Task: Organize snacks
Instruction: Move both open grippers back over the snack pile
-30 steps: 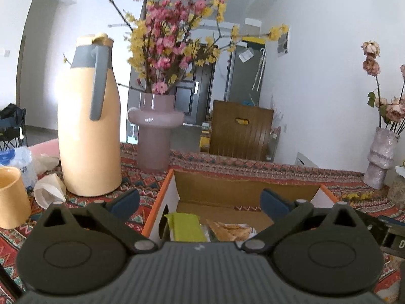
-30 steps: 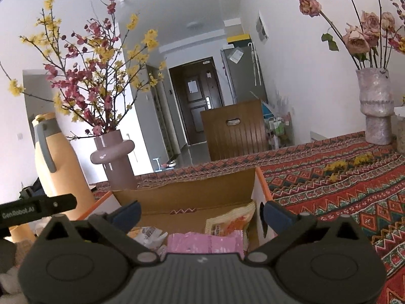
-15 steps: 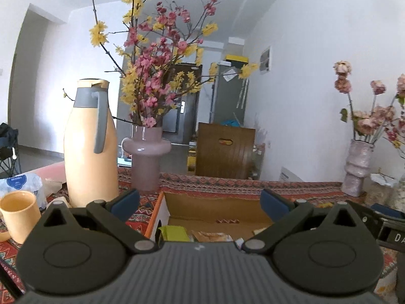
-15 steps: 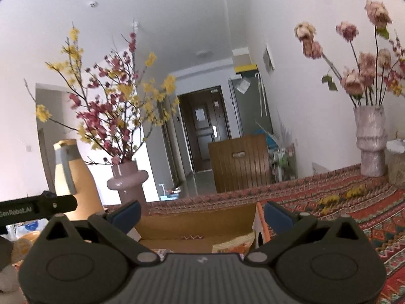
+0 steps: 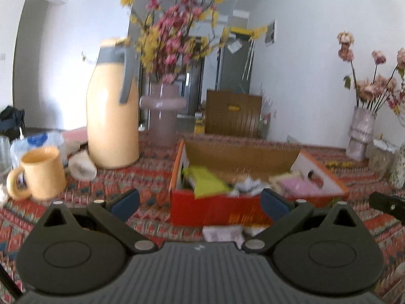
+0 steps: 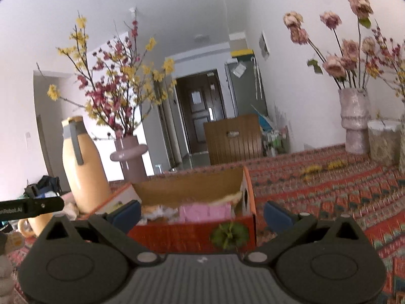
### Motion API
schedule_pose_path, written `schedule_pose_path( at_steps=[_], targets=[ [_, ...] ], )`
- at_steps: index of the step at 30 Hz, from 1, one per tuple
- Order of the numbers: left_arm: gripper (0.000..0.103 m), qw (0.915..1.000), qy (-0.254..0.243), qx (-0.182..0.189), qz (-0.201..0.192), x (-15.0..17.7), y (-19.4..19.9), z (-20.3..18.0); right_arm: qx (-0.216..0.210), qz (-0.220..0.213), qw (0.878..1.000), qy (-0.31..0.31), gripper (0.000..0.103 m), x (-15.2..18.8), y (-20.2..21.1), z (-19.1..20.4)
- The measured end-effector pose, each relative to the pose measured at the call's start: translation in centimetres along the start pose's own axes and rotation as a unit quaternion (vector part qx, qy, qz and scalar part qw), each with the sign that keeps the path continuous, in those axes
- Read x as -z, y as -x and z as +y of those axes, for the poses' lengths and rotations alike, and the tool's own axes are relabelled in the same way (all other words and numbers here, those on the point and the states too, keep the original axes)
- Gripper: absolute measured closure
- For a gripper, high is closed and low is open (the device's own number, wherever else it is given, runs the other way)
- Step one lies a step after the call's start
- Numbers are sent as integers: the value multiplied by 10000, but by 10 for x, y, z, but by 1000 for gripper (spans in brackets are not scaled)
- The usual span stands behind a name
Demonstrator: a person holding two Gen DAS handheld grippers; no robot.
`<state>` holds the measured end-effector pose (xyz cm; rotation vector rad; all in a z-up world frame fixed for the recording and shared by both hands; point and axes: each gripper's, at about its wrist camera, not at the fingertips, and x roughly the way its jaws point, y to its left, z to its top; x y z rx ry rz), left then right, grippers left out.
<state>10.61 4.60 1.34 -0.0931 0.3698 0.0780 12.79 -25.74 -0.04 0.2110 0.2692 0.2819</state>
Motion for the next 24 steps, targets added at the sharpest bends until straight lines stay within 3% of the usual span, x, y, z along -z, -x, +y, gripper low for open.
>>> schedule_pose_path(
  at_steps=[11,24],
  targets=[
    [0,9990,-67,-342,291,36,-29,18,333,508,9972,-426,0,43,-15,-21],
    [0,9995,85,0,312,39,-30,22,275,461,9974,-486,0,50,-22,-27]
  ],
)
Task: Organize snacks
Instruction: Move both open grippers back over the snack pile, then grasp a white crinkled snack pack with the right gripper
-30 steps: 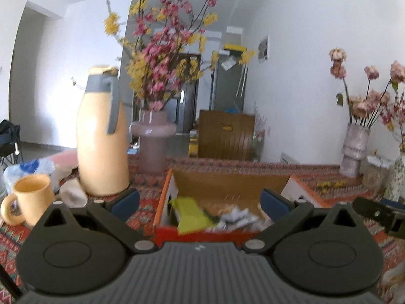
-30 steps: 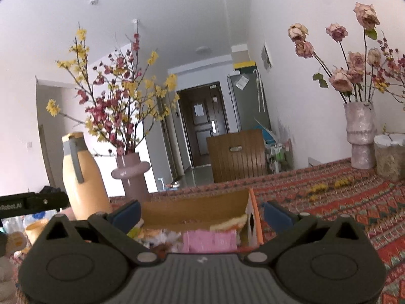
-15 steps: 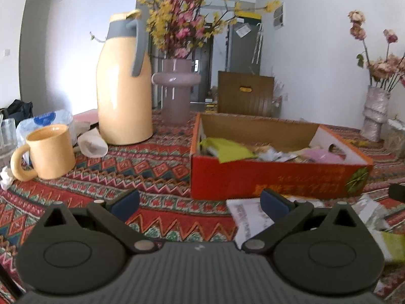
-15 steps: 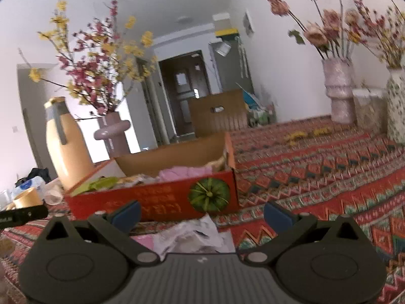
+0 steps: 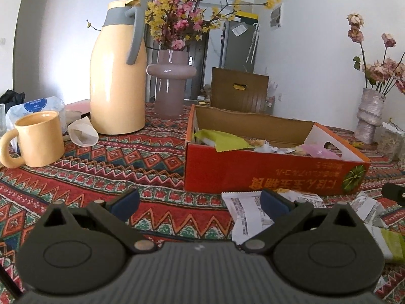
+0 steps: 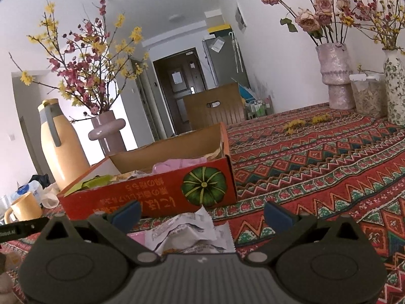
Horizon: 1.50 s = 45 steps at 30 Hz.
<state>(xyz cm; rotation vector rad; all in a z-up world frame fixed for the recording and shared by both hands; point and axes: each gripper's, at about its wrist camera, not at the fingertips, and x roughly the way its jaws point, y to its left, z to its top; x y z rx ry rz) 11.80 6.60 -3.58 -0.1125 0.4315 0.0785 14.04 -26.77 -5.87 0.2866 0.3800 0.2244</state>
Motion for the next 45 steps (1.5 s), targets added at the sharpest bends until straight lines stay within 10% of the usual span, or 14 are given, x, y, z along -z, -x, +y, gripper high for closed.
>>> schedule_pose_path(
  at_steps=[29,45],
  targets=[
    [0,9995,215,152,165,-1,-5,6,395,-9,9986,358,0,0,25,16],
    [0,9994,224,182,198,-1,-6,5,292,1290,9836,1226,0,-14,-26,40]
  ],
)
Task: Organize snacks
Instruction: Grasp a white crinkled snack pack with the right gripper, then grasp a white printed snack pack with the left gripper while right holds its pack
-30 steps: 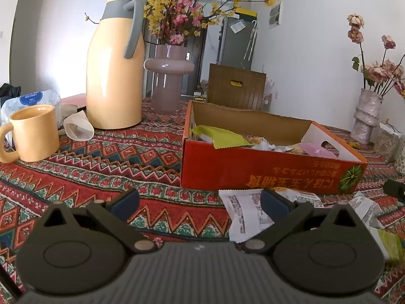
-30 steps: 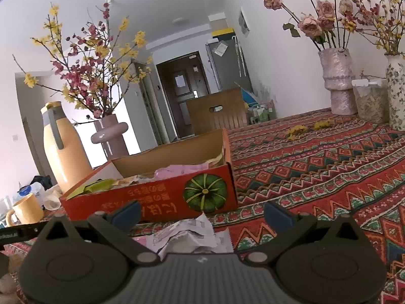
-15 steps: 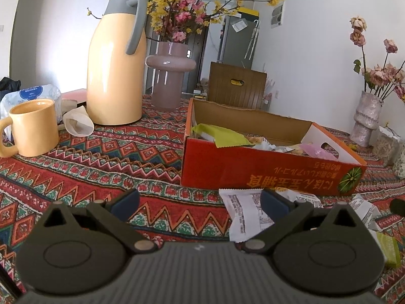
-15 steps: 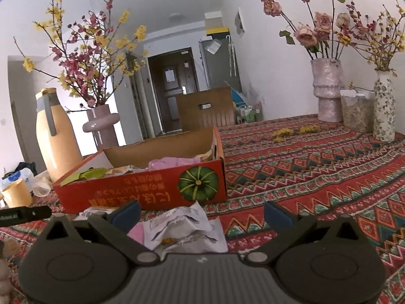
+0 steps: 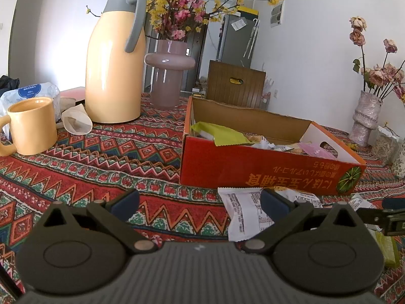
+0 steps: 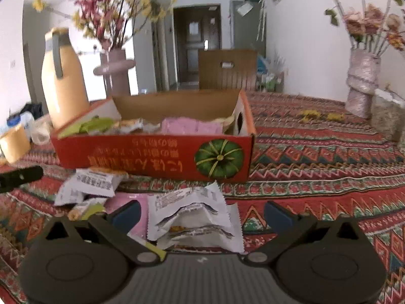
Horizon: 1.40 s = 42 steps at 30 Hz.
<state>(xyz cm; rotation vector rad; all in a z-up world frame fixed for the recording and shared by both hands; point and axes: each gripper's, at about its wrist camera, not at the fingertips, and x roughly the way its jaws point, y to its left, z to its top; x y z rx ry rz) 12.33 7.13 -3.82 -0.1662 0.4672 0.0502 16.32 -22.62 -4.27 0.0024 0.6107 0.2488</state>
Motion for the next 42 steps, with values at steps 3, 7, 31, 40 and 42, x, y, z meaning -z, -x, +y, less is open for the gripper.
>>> schedule_pose_path(
  at_steps=[3,7,31,40,42],
  targets=[
    [0,10000,-3,11,-1,0,0,0,-15,103,9997,209,0,-4,-8,6],
    [0,10000,-1,11,-1,0,0,0,-30,241,9983,526,14,-8,-15,15],
    [0,10000,13,31,18,1,-1,0,-349,-581,9976,116,78,-3,10,13],
    [0,10000,11,22,24,1,-1,-1,-138,-1253,9911,-420,78,20,46,2],
    [0,10000,-7,5,45,1,-1,-1,-101,-1275,9906,-489,78,25,53,-3]
  ],
)
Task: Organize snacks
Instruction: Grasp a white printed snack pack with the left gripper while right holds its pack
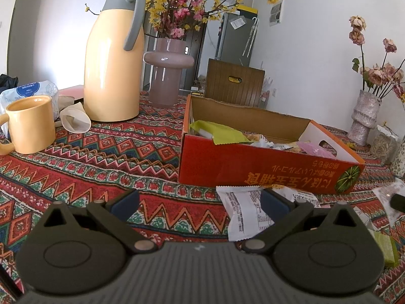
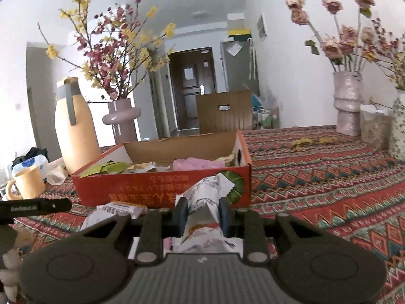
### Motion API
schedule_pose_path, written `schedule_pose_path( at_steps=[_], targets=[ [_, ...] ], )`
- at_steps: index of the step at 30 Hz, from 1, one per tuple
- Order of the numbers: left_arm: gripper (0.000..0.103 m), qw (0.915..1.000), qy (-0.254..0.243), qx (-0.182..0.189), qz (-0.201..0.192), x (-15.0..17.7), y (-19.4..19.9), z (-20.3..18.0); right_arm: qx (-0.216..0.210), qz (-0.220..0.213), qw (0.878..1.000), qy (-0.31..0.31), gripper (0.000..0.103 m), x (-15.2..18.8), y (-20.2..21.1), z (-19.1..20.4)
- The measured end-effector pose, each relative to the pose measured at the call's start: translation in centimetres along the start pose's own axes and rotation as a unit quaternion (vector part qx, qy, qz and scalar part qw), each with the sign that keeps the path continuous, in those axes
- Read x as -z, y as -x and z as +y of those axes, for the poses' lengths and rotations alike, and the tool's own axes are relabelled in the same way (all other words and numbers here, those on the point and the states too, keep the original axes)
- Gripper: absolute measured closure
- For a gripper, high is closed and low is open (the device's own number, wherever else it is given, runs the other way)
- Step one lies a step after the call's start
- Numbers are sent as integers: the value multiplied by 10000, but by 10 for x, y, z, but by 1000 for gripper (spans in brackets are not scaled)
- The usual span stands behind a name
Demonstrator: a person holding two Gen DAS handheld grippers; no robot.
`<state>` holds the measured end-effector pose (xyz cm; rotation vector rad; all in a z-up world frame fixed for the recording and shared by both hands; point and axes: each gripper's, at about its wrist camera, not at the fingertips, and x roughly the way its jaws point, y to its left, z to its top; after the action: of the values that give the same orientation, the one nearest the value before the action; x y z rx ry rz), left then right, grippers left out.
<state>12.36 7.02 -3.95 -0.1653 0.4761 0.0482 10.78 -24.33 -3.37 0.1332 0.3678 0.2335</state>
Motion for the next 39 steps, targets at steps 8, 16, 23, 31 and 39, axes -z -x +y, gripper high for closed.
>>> schedule_pose_path(
  at_steps=[8,16,23,31,39],
  targets=[
    [0,9989,-328,-103,329,3,15,-21,87,-107,9996,-227,78,11,33,-17],
    [0,9963,-656,358,434,11,51,-71,18,-223,9991,-366,78,16,51,-28],
    [0,9914,-867,501,847,22,63,-108,-94,-247,9982,-534,77,25,62,-41],
    [13,9867,-978,231,1281,32,49,-135,-198,-275,9962,-802,77,34,67,-61],
    [42,9818,-876,146,1681,43,33,-136,-215,-248,9955,-884,77,39,71,-69]
  ],
)
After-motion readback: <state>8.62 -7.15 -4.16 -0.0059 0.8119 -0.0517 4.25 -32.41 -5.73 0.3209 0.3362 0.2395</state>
